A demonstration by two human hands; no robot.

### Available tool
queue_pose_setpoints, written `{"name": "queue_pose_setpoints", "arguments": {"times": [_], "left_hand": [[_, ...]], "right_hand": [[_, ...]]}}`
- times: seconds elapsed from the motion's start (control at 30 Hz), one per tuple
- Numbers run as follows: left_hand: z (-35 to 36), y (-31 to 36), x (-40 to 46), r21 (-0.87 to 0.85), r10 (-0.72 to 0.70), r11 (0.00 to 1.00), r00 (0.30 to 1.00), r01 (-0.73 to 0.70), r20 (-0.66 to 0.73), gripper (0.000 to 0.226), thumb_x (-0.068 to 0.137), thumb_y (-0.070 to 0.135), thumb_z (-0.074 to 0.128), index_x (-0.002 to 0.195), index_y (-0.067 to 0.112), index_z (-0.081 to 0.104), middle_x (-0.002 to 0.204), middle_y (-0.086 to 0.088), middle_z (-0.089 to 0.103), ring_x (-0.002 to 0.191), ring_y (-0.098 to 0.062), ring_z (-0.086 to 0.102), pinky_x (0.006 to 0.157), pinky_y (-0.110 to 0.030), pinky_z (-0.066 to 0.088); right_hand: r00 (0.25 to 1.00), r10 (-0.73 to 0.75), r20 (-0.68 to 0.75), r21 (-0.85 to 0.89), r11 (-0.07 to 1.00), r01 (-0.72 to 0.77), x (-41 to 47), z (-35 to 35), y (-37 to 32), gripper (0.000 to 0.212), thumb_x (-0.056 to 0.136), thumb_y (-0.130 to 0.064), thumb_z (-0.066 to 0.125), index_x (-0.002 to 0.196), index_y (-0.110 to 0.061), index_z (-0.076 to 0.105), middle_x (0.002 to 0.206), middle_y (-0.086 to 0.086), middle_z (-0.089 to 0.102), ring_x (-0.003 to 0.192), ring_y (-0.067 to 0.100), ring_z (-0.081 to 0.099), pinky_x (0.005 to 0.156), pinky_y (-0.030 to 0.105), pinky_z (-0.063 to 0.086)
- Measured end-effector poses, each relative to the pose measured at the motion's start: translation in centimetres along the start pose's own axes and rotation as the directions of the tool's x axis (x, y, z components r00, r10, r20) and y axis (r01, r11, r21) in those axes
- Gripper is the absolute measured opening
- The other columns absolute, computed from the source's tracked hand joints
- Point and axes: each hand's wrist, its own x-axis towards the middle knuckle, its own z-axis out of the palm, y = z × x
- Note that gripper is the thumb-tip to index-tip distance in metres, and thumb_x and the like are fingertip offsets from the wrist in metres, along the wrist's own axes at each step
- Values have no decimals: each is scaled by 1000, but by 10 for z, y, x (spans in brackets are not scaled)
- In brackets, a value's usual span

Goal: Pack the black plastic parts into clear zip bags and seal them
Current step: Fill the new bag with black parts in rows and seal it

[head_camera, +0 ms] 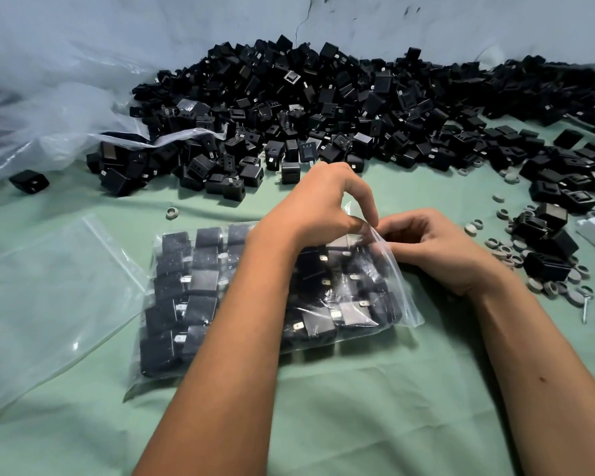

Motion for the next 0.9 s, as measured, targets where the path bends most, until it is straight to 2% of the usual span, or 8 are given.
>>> {"name": "queue_pose_setpoints", "arguments": {"times": [0.13,0.27,0.4,0.5,0.57,0.7,0.8,0.9], "left_hand": [[0,0,0,-6,5,1000,1000,-5,-12,17,76,21,87,83,35,80,106,9,58,113,-16,48,85,-29,39],[1,0,1,5,8,1000,1000,-8,-19,19,75,19,88,83,35,80,106,8,59,112,-17,48,84,-28,38],[2,0,0,3,-2,1000,1000,2,-9,17,75,20,88,83,33,80,105,9,59,112,-17,49,84,-29,40],[1,-1,-1,-8,-1,1000,1000,1,-7,16,76,20,88,84,33,81,104,9,59,111,-17,50,83,-30,40],[1,-1,-1,-25,-7,1000,1000,7,-4,17,77,19,88,85,33,81,104,9,59,111,-16,50,84,-29,40],[0,-2,-2,-44,-15,999,1000,15,4,16,77,18,88,84,31,81,102,13,60,111,-14,52,85,-29,40],[-1,-2,-3,-54,-22,998,1000,22,5,17,77,16,87,82,31,81,100,15,58,110,-14,51,85,-29,40],[-1,-2,-2,-57,-22,998,1000,22,2,19,77,14,88,80,32,81,96,18,58,109,-15,52,85,-29,40]], "right_hand": [[998,-43,-55,-28,999,42,3,7,1,33,78,-11,80,100,11,72,99,38,69,84,31,67,81,40,53],[998,-62,-34,-45,997,60,5,8,3,31,78,-11,81,104,4,74,101,26,75,88,29,72,82,33,60],[993,-46,-104,-68,997,39,7,11,2,21,89,-12,75,104,2,74,101,23,77,88,30,71,85,40,57],[976,-34,-215,-200,980,-10,9,10,-1,15,100,-15,66,100,-5,77,91,21,77,77,27,67,72,36,55],[965,-34,-259,-306,951,-49,11,11,-3,20,103,-21,63,93,-14,79,80,9,77,65,18,66,56,28,53],[875,-56,-480,-449,873,-190,24,11,2,28,102,-25,60,80,-17,76,59,-4,71,41,10,60,40,22,47],[839,-115,-532,-592,759,-271,48,3,-2,24,98,-23,59,82,-14,75,61,0,72,59,19,70,58,30,57],[833,-238,-500,-715,656,-241,83,-9,-9,15,96,-23,63,101,-19,77,93,3,75,90,25,70,87,39,56]]}}
